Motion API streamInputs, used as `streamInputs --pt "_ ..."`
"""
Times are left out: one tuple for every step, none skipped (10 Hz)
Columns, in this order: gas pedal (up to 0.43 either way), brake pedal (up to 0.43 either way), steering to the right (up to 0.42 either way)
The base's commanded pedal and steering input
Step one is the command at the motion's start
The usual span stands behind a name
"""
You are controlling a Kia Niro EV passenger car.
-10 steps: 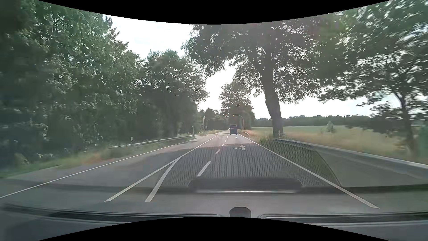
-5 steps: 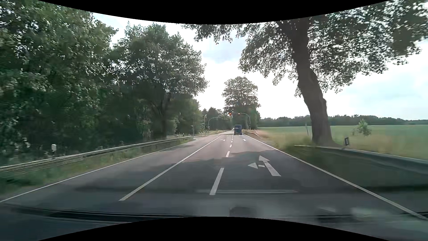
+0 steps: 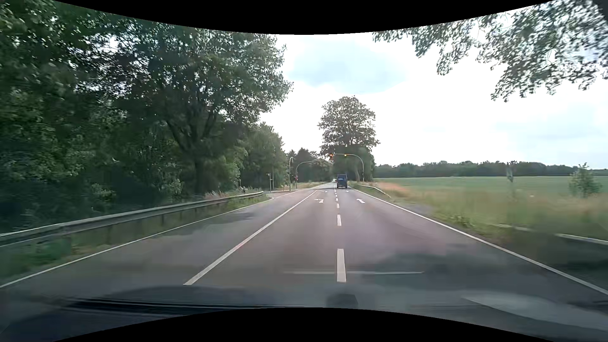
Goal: Follow the waypoints while adhering to traffic rules and regulations
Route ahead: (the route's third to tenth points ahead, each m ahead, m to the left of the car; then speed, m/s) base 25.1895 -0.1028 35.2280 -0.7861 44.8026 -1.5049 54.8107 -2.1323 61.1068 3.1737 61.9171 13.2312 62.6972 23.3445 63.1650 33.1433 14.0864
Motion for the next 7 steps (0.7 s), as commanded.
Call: streamInputs --pt "0.000 0.287 -0.001" --pt "0.000 0.287 0.000" --pt "0.000 0.293 0.000" --pt "0.000 0.305 0.001" --pt "0.000 0.305 0.001" --pt "0.000 0.311 0.002" --pt "0.000 0.317 0.003"
